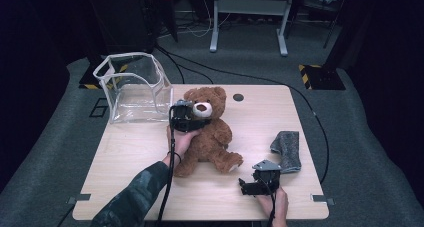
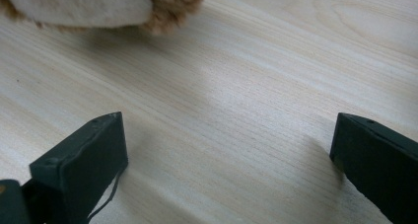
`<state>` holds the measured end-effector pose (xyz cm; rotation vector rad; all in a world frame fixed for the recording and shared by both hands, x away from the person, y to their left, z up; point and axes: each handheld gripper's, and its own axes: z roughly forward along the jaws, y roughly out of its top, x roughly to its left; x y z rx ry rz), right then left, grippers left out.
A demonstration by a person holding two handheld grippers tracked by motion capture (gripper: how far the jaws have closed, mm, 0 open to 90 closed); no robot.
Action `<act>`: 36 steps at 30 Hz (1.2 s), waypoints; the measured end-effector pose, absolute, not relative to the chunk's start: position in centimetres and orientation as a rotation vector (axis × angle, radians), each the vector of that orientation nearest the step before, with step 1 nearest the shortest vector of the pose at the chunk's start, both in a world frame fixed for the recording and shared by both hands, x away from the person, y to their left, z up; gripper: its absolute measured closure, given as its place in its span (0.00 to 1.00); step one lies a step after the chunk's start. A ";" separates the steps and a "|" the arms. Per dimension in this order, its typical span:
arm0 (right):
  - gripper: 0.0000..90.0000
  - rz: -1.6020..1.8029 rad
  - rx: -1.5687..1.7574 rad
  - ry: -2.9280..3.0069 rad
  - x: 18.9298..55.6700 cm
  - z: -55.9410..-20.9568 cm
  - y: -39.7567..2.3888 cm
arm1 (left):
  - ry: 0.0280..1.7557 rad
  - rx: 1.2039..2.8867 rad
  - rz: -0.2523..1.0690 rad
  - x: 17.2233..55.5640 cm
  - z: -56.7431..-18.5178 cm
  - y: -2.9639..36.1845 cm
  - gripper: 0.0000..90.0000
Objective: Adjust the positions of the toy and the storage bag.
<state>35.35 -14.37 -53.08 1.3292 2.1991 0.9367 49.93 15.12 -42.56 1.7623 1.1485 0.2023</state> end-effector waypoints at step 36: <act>0.00 0.932 1.338 2.197 35.3 -53.1 -14.3 | 1.137 1.794 0.218 47.0 -36.7 27.8 0.57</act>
